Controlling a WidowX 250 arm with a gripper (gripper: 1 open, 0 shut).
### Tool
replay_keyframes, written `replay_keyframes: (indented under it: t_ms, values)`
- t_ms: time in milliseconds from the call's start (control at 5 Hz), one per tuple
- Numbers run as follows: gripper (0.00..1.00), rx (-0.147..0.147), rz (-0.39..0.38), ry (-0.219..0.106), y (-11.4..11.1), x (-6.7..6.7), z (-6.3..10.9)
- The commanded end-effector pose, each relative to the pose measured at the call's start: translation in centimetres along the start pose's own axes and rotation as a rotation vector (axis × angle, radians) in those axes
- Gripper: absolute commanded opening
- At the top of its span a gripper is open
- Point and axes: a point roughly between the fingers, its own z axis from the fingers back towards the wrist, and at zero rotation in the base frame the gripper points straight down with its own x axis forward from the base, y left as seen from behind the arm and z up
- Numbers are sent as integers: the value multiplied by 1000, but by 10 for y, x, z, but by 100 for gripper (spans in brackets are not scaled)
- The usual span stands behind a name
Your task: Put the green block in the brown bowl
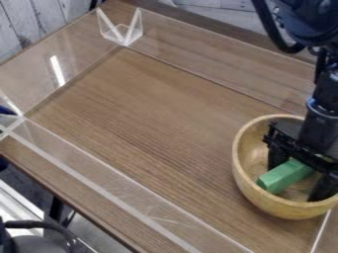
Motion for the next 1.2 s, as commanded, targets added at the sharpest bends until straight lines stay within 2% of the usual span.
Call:
replay_keyframes:
  t_ms: [0,200,400,800,1000]
  values:
    - [100,8,37,-7,6,-3,6]
    - [0,-13,26,9,8,-2,11]
    - [0,-38,12,27,10,-1,21]
    - [0,-5,-27,8,12,0,45]
    - [0,14,-50,-25,12,-2,52]
